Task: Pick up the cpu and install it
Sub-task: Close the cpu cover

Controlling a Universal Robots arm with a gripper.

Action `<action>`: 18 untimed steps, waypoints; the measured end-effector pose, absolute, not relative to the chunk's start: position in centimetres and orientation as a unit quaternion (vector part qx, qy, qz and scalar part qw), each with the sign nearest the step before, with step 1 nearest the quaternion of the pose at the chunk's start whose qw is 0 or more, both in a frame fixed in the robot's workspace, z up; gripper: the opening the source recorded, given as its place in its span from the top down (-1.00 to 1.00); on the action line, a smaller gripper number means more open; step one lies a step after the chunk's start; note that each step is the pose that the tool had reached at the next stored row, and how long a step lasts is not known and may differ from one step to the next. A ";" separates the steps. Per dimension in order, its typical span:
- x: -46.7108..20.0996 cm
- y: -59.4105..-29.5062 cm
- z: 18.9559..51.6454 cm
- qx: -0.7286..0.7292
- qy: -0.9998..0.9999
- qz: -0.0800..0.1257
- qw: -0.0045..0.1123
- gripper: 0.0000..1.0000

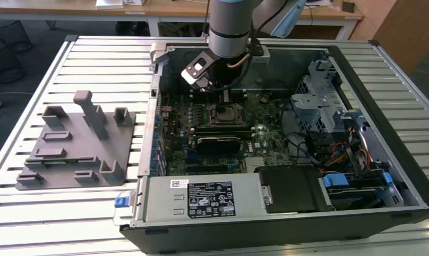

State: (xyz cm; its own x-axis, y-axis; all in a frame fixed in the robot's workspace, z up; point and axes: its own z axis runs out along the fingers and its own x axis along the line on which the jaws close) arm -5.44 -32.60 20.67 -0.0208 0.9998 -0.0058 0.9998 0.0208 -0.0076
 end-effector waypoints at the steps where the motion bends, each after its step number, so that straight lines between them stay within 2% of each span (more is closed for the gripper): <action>1: -5.4 -32.6 20.7 -0.700 -0.714 0.005 0.001 0.79; 18: -4.6 -32.8 20.9 -0.700 -0.714 0.004 0.000 0.79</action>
State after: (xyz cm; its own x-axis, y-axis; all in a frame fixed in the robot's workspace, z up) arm -4.62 -32.81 20.89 -0.0208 0.9998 -0.0055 0.9998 0.0208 -0.0058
